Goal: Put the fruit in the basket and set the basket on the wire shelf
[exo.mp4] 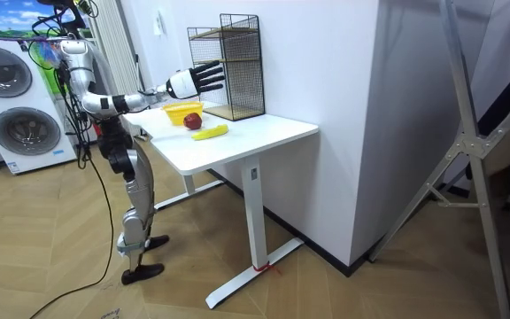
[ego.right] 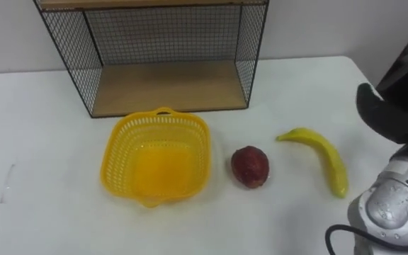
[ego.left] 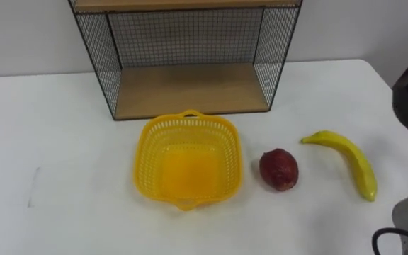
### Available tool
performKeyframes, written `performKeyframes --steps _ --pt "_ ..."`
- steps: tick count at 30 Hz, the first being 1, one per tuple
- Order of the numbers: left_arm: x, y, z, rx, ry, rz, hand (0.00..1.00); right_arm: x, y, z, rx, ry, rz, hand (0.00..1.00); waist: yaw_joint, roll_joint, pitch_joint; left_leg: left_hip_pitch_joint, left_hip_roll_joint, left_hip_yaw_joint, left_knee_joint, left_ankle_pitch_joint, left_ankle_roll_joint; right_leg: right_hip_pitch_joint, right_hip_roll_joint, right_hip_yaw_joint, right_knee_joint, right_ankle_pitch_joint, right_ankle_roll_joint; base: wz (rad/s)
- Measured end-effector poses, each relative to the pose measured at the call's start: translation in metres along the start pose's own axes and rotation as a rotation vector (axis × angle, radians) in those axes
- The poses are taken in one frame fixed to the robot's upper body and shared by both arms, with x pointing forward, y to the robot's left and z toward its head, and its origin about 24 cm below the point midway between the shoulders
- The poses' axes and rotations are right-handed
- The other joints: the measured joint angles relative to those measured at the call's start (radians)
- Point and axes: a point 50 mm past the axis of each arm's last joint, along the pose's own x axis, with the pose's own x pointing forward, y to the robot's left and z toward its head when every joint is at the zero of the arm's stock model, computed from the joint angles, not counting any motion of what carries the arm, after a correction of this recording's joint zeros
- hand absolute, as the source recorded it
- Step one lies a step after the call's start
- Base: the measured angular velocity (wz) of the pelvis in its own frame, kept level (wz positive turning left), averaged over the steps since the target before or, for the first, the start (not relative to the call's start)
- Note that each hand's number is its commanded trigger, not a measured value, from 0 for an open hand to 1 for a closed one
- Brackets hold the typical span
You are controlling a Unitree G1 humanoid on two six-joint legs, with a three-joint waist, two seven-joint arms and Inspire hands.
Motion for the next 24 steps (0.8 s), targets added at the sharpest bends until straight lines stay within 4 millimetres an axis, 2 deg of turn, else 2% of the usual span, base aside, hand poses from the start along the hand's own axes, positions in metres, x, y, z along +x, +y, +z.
performKeyframes --steps 2,7,12,17,24 --pt "0.0 0.0 0.0 0.0 -0.001 -0.009 0.0 -0.002 0.005 -0.001 -0.001 0.006 0.057 0.0 0.008 0.0 -0.0004 0.002 0.0 0.001 0.0 0.0 0.001 0.002 -0.001 0.0 0.0 0.001 0.001 0.0" --pt "0.0 -0.001 0.0 0.004 0.002 -0.021 0.0 -0.015 0.025 -0.02 -0.056 0.075 0.253 0.0 0.013 -0.002 -0.003 0.008 0.0 -0.006 0.001 0.001 0.001 0.012 -0.001 -0.012 -0.001 0.001 0.001 0.05" --pt "0.0 -0.001 0.0 0.023 0.001 -0.022 0.0 -0.03 0.036 -0.036 -0.125 0.127 0.406 0.0 0.011 0.001 -0.0075 -0.006 0.0 -0.017 0.01 0.001 0.001 0.01 -0.002 -0.031 -0.002 0.001 0.001 0.1" --pt "0.001 0.0 0.006 0.041 -0.014 -0.02 0.0 -0.038 0.045 -0.038 -0.154 0.128 0.514 0.0 0.013 0.002 -0.0114 -0.016 0.0 -0.015 0.017 0.001 0.002 0.003 -0.002 -0.039 -0.001 0.001 0.001 0.02" --pt "0.003 0.001 0.014 0.04 -0.034 -0.015 0.0 -0.05 0.049 -0.045 -0.196 0.147 0.601 0.0 0.012 0.007 -0.0109 -0.009 -0.001 -0.015 0.015 0.002 0.003 0.014 -0.003 -0.039 -0.001 0.002 0.001 0.0"
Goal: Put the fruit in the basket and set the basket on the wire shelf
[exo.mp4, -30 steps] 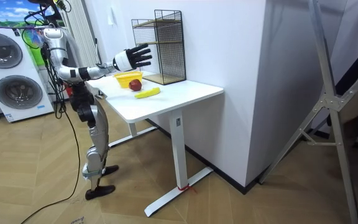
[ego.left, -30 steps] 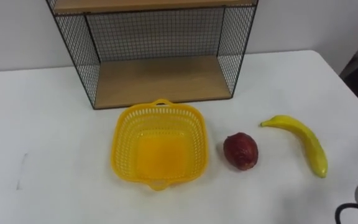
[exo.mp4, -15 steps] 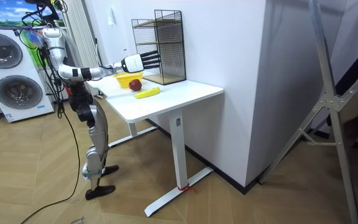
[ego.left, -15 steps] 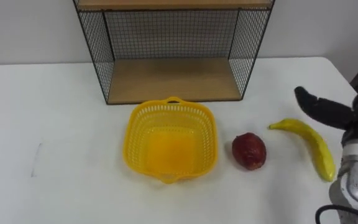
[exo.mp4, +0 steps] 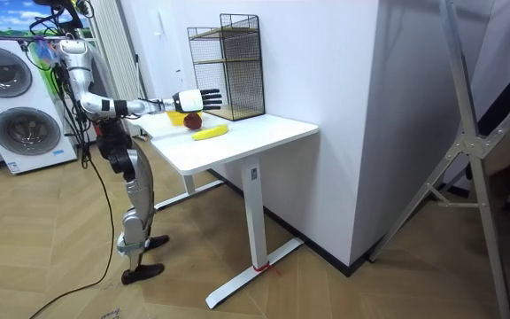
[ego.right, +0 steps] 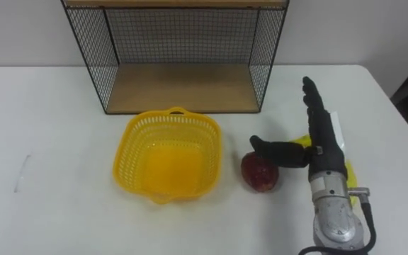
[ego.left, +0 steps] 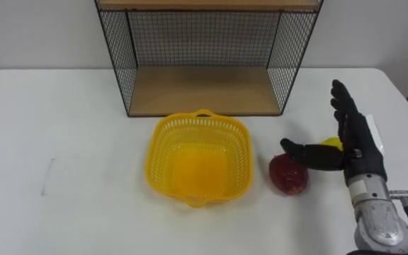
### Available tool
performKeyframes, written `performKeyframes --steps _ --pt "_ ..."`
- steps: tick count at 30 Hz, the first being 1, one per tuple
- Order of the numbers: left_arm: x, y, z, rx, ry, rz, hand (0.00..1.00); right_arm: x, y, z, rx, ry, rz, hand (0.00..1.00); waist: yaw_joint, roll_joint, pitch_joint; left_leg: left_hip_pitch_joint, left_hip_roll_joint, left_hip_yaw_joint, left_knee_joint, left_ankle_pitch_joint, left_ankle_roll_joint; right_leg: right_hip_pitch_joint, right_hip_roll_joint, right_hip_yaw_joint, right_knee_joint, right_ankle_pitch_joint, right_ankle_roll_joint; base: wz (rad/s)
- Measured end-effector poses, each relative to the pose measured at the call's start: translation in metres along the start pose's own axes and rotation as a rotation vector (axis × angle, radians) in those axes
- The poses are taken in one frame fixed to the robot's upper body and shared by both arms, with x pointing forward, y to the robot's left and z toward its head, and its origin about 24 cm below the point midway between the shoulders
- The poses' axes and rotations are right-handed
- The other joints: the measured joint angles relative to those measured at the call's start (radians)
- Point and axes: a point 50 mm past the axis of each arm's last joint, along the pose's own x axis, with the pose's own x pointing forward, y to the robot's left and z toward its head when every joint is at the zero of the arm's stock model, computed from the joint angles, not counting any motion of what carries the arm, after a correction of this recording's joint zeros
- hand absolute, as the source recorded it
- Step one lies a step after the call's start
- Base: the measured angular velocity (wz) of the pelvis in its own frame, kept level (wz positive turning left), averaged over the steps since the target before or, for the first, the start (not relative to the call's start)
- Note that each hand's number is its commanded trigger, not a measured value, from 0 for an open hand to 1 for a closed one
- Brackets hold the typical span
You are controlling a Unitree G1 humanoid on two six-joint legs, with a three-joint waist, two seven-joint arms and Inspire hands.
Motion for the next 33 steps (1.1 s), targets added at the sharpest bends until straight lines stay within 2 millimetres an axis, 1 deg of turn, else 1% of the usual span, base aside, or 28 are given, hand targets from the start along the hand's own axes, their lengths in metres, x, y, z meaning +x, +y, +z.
performKeyframes --steps 1,5,10,13,14,16,19,27,30,33 --pt "0.0 0.0 0.001 0.0 -0.002 0.001 0.0 0.0 0.001 -0.001 -0.013 0.001 0.008 0.0 0.0 0.0 -0.0019 0.001 -0.001 0.0 0.0 0.0 0.0 0.0 0.0 0.0 0.0 0.0 0.0 0.0" --pt "0.0 0.0 0.0 0.0 -0.003 0.002 0.0 -0.001 0.003 -0.001 -0.038 -0.001 0.037 0.0 -0.001 0.0 -0.0016 0.003 -0.002 0.001 -0.001 0.001 0.001 0.002 -0.001 0.001 0.001 0.001 0.0 0.0" --pt "0.0 -0.001 -0.001 0.002 0.004 -0.002 0.0 -0.004 0.005 -0.004 -0.073 0.008 0.069 0.0 0.003 -0.003 0.0038 0.003 -0.001 0.001 -0.003 0.002 0.003 0.0 -0.002 0.001 0.001 0.003 0.003 0.0" --pt "0.0 -0.002 0.0 0.01 0.001 -0.006 0.0 -0.004 0.006 -0.006 -0.076 0.015 0.077 0.0 0.004 -0.002 0.005 0.007 -0.001 0.0 -0.006 0.003 0.005 0.0 -0.003 0.001 -0.001 0.006 0.006 0.0" --pt "0.0 -0.002 0.0 0.01 0.0 -0.006 0.0 -0.005 0.007 -0.008 -0.082 0.024 0.08 0.0 0.005 -0.003 0.0047 0.01 -0.001 0.0 -0.008 0.003 0.006 0.001 -0.003 0.001 -0.001 0.007 0.006 0.0" --pt "0.001 -0.002 0.002 0.014 -0.005 -0.006 0.0 -0.007 0.01 -0.018 -0.09 0.07 0.091 0.0 0.018 -0.005 0.0039 0.015 -0.001 0.001 -0.013 0.004 0.007 0.002 -0.005 0.002 -0.001 0.008 0.007 -0.06" --pt "0.001 -0.002 0.002 0.018 0.0 -0.008 0.0 -0.011 0.016 -0.022 -0.074 0.091 0.116 0.0 0.021 -0.005 0.004 0.016 -0.001 0.001 -0.013 0.005 0.007 0.002 -0.005 0.001 -0.001 0.011 0.01 -0.02" --pt "0.001 -0.002 -0.001 0.025 0.022 -0.01 0.0 -0.016 0.023 -0.032 -0.074 0.141 0.153 0.0 0.019 -0.003 0.0042 0.011 -0.002 -0.003 -0.011 0.006 0.009 0.004 -0.006 -0.008 -0.001 0.013 0.011 0.0" --pt "0.001 -0.002 -0.002 0.033 0.028 -0.011 0.0 -0.019 0.023 -0.039 -0.081 0.185 0.165 0.0 0.021 -0.003 0.0035 0.005 -0.003 -0.006 -0.007 0.007 0.01 0.001 -0.006 -0.014 -0.001 0.013 0.011 0.04" --pt "0.001 -0.003 0.0 0.05 0.026 -0.013 0.0 -0.02 0.024 -0.04 -0.091 0.185 0.168 0.0 0.02 -0.003 0.0011 -0.003 -0.004 -0.01 -0.003 0.009 0.011 0.0 -0.007 -0.022 -0.002 0.013 0.011 0.07"
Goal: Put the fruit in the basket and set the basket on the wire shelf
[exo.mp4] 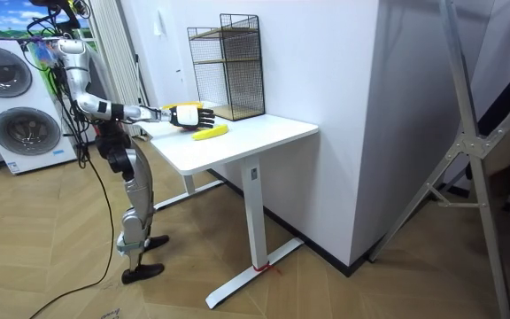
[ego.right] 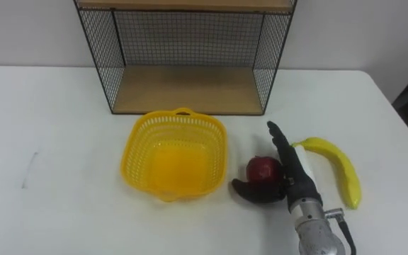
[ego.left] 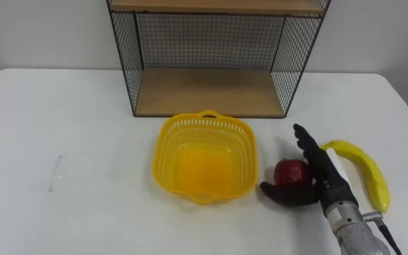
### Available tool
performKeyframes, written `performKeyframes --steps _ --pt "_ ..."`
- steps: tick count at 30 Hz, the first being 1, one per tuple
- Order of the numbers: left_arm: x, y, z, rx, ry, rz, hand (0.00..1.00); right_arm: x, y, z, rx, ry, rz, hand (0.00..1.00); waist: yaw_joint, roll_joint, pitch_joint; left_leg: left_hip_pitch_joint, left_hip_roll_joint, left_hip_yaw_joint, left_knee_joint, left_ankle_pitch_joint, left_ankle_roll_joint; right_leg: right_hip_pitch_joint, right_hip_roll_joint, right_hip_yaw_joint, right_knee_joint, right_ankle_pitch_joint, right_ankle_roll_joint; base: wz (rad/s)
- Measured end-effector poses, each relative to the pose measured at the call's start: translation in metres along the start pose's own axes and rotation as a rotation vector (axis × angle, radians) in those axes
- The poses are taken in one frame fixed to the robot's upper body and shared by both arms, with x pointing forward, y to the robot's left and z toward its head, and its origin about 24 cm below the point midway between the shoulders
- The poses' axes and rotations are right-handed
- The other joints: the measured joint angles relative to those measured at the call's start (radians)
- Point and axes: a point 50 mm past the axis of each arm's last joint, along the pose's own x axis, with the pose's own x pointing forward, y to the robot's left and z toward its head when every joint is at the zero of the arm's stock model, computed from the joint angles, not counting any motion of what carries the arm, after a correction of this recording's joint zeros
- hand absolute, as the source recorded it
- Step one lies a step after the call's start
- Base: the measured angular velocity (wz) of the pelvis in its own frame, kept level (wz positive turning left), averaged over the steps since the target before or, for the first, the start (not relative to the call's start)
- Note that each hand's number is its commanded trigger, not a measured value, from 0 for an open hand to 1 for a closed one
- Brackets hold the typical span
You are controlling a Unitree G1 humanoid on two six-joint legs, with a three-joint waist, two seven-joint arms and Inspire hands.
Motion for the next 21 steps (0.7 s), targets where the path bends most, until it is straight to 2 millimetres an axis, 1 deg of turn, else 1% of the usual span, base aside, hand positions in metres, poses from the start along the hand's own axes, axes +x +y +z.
performKeyframes --steps 4,11,12,13,18,21 --pt "0.0002 -0.0006 0.0018 0.012 -0.006 -0.003 0.0 -0.0002 0.0015 -0.0012 -0.018 0.005 0.005 0.0 0.001 -0.002 -0.0019 -0.001 0.0 -0.003 0.003 0.0 0.0 0.002 0.0 -0.005 0.0 0.0 -0.001 0.03" --pt "0.0002 -0.0003 0.0026 0.012 -0.009 -0.001 0.0 -0.0004 0.0037 -0.003 -0.03 0.012 0.009 0.0 0.0 -0.002 -0.002 -0.002 0.0 -0.007 0.008 0.0 0.0 0.003 0.001 -0.006 0.001 0.001 -0.001 0.0" --pt "0.0003 -0.0002 0.0029 0.011 -0.01 -0.001 0.0 -0.0004 0.0039 -0.0033 -0.04 0.012 0.009 0.59 -0.001 -0.002 -0.0022 -0.003 0.0 -0.009 0.008 0.0 0.0 0.003 0.001 -0.007 0.001 0.001 -0.001 0.04" --pt "0.0003 -0.0001 0.0032 0.011 -0.011 0.0 0.0 -0.0003 0.0039 -0.0032 -0.046 0.011 0.008 1.0 -0.003 -0.001 -0.0024 -0.004 -0.001 -0.013 0.009 0.0 0.0 0.003 0.002 -0.008 0.001 0.001 -0.002 0.04" --pt "0.0005 0.0001 0.0041 0.012 -0.013 0.0 0.0 0.0004 0.0027 -0.0066 -0.051 0.015 -0.013 1.0 -0.005 0.0 -0.0031 -0.002 -0.001 -0.015 0.009 0.0 0.0 0.007 0.002 -0.011 0.001 0.001 -0.002 0.01" --pt "0.0005 0.0006 0.0052 0.015 -0.019 0.003 0.0 0.0037 -0.0053 -0.0076 -0.066 0.02 -0.054 1.0 -0.008 -0.001 -0.0035 -0.001 -0.002 -0.017 0.011 0.0 0.0 0.01 0.002 -0.013 0.0 0.002 -0.002 0.0"
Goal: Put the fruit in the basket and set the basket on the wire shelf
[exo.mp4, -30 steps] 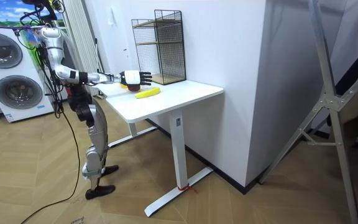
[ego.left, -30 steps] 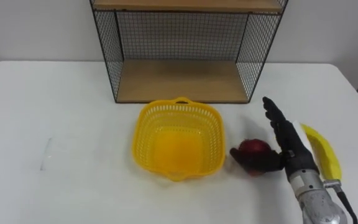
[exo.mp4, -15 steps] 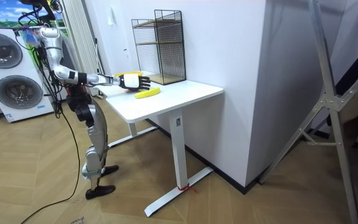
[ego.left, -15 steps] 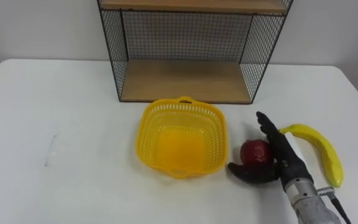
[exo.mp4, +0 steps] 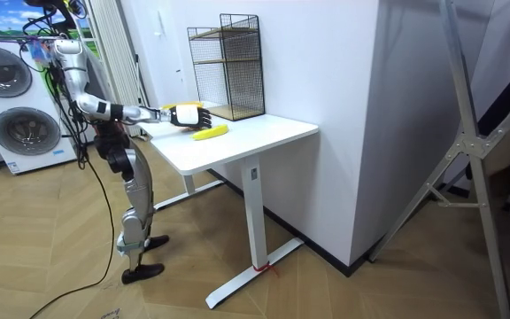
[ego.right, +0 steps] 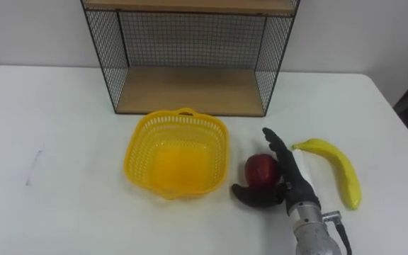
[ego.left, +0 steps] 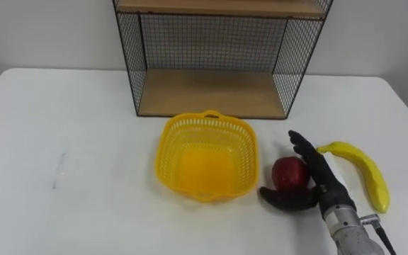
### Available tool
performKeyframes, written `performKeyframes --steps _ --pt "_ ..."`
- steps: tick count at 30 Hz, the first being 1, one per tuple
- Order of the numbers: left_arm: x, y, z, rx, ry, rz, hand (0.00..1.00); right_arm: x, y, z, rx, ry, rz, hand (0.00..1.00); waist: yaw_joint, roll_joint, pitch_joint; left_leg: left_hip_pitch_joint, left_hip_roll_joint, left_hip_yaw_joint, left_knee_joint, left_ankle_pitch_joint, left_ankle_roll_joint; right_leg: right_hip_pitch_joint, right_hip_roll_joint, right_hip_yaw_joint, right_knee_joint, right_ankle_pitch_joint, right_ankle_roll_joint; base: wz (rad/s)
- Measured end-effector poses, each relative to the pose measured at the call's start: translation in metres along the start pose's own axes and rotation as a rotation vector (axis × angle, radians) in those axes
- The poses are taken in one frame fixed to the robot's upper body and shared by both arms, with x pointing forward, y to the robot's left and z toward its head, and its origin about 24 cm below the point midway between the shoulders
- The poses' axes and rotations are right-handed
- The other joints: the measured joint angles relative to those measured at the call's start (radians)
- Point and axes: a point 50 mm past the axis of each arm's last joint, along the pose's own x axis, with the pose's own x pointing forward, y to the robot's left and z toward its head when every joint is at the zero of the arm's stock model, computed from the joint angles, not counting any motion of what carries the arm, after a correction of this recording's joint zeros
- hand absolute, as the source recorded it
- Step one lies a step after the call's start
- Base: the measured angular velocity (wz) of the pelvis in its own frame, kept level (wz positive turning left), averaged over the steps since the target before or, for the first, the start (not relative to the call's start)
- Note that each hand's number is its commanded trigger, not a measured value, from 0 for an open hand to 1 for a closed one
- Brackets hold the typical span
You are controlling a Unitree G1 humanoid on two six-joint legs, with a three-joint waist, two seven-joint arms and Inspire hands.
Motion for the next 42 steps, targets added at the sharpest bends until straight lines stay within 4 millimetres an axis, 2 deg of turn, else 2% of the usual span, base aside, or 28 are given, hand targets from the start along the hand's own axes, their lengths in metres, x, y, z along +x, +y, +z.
performKeyframes --steps 12,19,25,31,35,38,42 --pt "0.0 0.001 0.003 -0.003 -0.014 0.007 0.0 0.006 -0.004 -0.001 -0.011 0.003 -0.046 1.0 -0.012 -0.005 -0.0034 0.008 0.002 0.003 -0.005 0.0 -0.001 0.007 0.001 -0.003 -0.003 0.0 0.0 0.01" --pt "-0.001 0.0 -0.003 0.0 -0.001 0.006 0.0 0.005 -0.003 -0.004 0.009 0.011 -0.055 1.0 -0.012 -0.001 -0.0053 0.021 0.004 0.015 -0.011 0.0 -0.001 0.01 -0.001 0.0 -0.001 0.0 0.0 -0.05" --pt "-0.004 -0.003 -0.012 -0.001 0.022 0.017 0.0 0.005 -0.002 -0.011 0.267 0.062 -0.1 1.0 -0.016 0.003 -0.0065 0.036 0.003 0.017 -0.016 -0.001 0.0 0.023 -0.001 0.009 -0.002 0.0 0.001 -0.03" --pt "-0.004 -0.003 -0.012 -0.002 0.022 0.018 0.0 0.005 -0.007 -0.014 0.483 0.092 -0.11 1.0 -0.016 0.015 -0.0055 0.033 0.004 0.018 -0.013 0.0 0.0 0.022 0.0 0.009 -0.004 0.0 0.001 0.0" --pt "-0.005 -0.004 -0.014 -0.002 0.032 0.015 0.0 0.005 -0.008 -0.011 0.531 0.088 -0.113 1.0 -0.015 0.026 -0.0045 0.033 0.003 0.024 -0.014 0.0 0.0 0.022 0.0 0.011 -0.007 0.001 0.0 -0.01" --pt "-0.006 -0.01 -0.015 -0.009 0.035 0.002 0.0 0.006 -0.005 -0.002 0.523 0.063 -0.09 1.0 -0.015 0.041 -0.0005 0.035 0.004 0.028 -0.015 0.0 0.0 0.022 0.0 0.02 -0.007 0.001 0.0 -0.06" --pt "-0.006 -0.016 -0.013 -0.016 0.032 -0.013 0.0 0.007 -0.002 0.015 0.527 -0.004 -0.062 1.0 -0.013 0.049 -0.0013 0.028 0.004 0.028 -0.016 0.0 0.0 0.012 0.0 0.024 -0.006 0.001 0.0 0.0"
